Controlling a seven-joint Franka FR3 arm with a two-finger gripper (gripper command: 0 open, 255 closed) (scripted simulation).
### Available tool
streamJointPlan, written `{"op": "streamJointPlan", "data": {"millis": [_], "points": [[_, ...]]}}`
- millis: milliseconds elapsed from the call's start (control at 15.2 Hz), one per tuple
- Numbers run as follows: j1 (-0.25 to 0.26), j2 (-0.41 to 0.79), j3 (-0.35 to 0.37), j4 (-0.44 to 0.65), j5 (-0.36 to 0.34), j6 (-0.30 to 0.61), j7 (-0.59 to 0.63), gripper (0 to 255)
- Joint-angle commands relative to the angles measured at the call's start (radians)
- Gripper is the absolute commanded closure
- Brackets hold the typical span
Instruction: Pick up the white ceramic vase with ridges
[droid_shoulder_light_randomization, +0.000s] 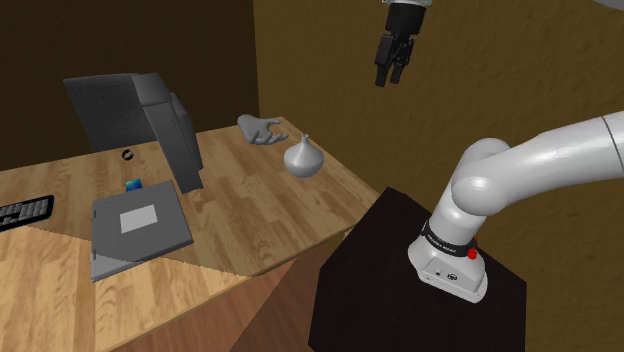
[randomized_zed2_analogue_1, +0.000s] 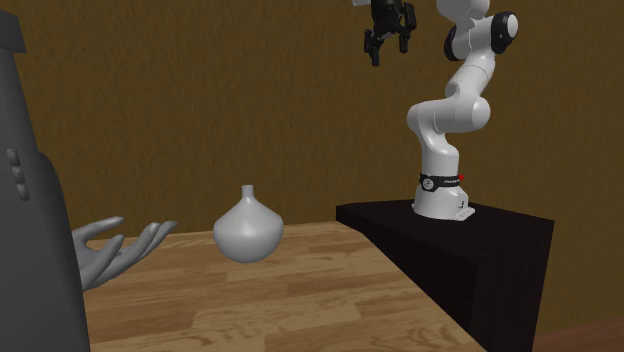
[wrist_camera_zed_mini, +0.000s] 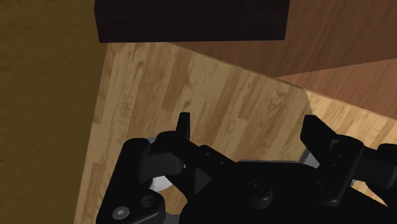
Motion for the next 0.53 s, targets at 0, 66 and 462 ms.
{"op": "streamJointPlan", "data": {"millis": [0,66,462], "points": [[0.000,0.000,0.000,0.000,0.000,0.000,0.000,0],[-0.001,0.025,-0.004,-0.007,-0.005,0.029,-0.006,0],[-0.007,0.194,-0.031,-0.023,-0.029,0.200,-0.039,0]]}}
